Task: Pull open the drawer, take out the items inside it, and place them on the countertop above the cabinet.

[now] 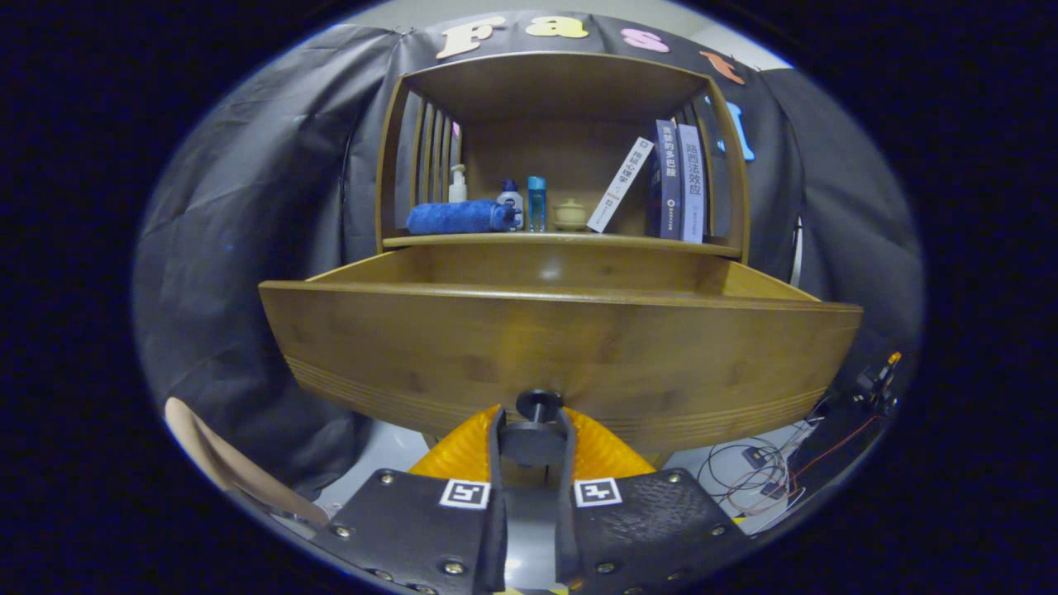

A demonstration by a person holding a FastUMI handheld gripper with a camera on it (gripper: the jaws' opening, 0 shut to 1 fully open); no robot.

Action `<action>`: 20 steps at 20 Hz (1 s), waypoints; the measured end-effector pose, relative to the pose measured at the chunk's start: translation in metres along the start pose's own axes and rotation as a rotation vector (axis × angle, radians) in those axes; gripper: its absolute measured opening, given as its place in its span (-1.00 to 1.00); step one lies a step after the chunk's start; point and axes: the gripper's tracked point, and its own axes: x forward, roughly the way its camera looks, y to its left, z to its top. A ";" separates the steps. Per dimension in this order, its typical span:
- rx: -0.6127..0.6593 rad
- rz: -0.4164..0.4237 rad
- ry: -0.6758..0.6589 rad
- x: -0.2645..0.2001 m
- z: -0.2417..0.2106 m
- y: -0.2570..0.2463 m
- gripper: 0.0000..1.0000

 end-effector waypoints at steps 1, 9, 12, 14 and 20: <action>0.002 0.006 -0.004 0.000 0.001 0.001 -0.54; -0.171 0.080 -0.176 -0.042 0.023 0.010 0.56; -0.155 0.103 -0.244 -0.056 0.051 0.019 0.62; -0.159 0.108 -0.292 -0.061 0.074 0.020 0.69; -0.126 0.152 -0.360 -0.059 0.142 0.031 0.73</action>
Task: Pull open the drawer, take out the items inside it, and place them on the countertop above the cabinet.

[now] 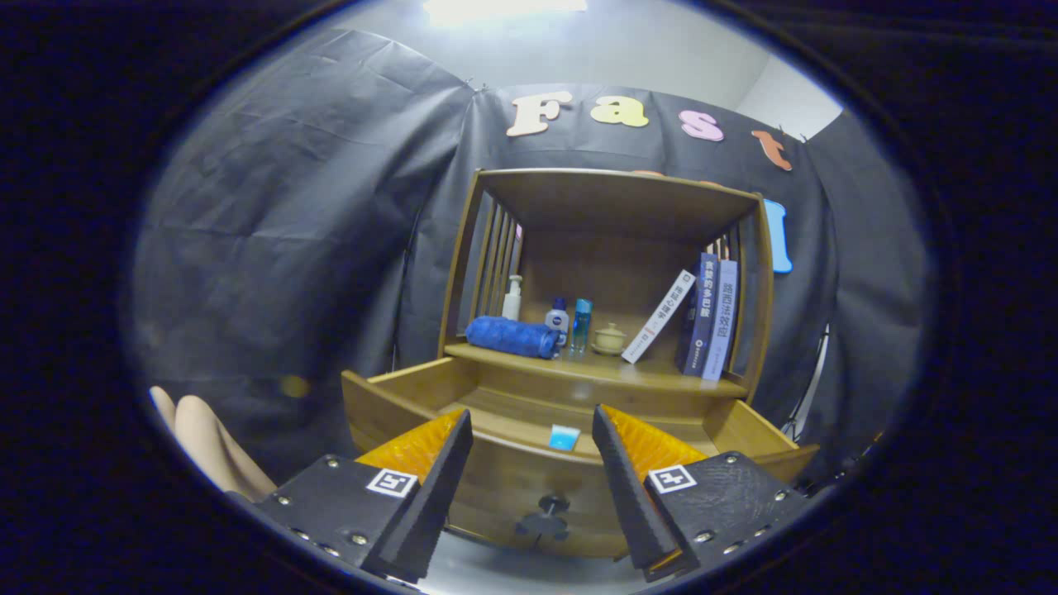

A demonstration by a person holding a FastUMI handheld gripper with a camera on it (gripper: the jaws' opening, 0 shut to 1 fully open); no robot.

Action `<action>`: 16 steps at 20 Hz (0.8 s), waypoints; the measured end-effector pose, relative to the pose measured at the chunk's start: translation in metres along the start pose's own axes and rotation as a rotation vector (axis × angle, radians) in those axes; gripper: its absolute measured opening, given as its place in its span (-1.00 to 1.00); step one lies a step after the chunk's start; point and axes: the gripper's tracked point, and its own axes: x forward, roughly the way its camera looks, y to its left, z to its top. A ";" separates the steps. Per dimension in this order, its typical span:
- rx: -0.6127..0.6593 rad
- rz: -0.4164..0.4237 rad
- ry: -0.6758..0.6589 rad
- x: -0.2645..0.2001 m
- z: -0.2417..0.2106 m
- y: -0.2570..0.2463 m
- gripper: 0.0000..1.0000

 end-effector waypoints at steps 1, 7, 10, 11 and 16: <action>0.003 -0.004 0.002 0.008 0.006 -0.005 0.73; 0.007 -0.028 0.079 0.056 0.018 -0.024 0.73; -0.026 0.005 0.166 0.082 0.009 -0.022 0.73; -0.038 0.016 0.201 0.088 0.004 -0.021 0.73; -0.069 0.057 0.389 0.120 -0.024 -0.021 0.74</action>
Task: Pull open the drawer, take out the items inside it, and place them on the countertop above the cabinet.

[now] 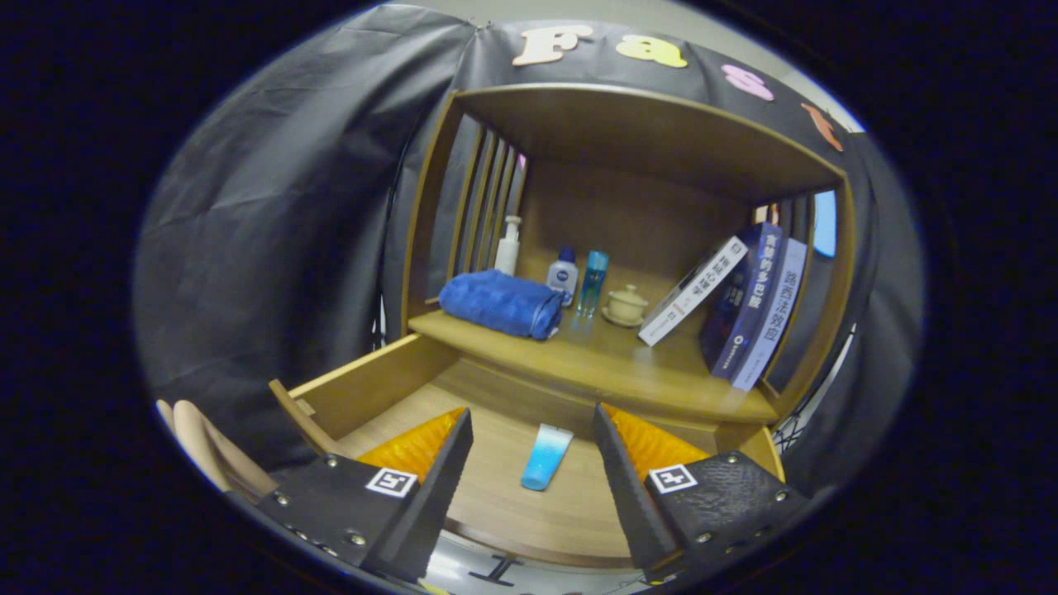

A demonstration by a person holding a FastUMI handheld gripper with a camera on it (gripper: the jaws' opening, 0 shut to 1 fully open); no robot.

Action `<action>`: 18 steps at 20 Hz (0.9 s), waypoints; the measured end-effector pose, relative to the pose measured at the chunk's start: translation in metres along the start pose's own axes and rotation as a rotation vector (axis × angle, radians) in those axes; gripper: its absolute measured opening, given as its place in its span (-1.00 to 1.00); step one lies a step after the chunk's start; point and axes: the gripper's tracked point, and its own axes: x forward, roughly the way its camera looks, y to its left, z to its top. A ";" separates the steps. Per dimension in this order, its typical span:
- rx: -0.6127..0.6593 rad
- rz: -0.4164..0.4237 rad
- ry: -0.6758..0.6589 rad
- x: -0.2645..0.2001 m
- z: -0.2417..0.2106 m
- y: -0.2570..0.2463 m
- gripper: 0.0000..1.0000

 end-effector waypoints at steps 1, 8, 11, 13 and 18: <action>0.000 0.002 0.049 0.010 -0.007 -0.002 0.74; -0.021 0.017 0.373 0.064 -0.056 -0.006 0.80; 0.031 0.083 0.562 0.081 -0.088 0.006 0.80; 0.040 0.124 0.689 0.080 -0.111 0.015 0.81; 0.072 0.160 0.768 0.077 -0.118 0.018 0.81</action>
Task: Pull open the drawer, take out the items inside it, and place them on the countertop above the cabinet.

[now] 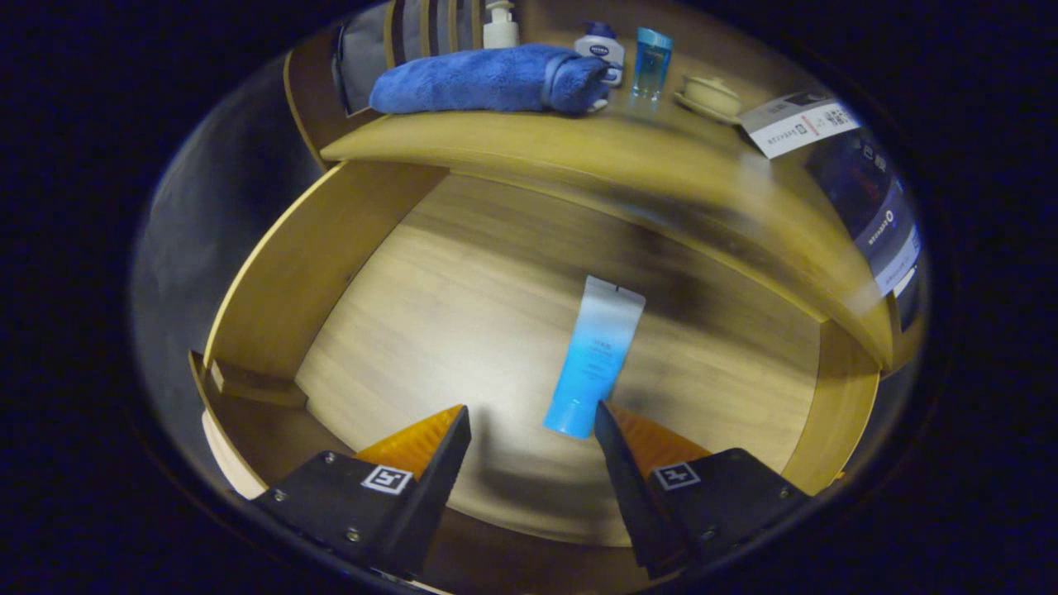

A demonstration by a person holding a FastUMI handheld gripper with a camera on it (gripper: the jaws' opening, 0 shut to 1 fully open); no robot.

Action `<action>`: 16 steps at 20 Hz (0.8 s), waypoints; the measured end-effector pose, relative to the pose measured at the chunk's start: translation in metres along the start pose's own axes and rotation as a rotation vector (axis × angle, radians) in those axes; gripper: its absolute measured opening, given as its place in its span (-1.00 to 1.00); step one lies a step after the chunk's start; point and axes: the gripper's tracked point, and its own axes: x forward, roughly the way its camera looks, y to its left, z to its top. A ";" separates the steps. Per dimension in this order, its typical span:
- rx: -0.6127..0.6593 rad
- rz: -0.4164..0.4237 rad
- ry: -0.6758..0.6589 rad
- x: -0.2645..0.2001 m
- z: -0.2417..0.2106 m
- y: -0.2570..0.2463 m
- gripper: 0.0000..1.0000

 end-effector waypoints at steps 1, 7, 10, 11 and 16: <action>0.008 0.012 0.014 -0.001 0.001 0.000 0.81; 0.010 -0.001 0.054 -0.003 0.010 -0.004 0.80; 0.005 -0.043 0.075 0.006 0.016 -0.011 0.80; -0.001 -0.056 0.066 0.009 0.021 -0.013 0.81; -0.027 -0.157 0.048 0.018 0.031 -0.029 0.80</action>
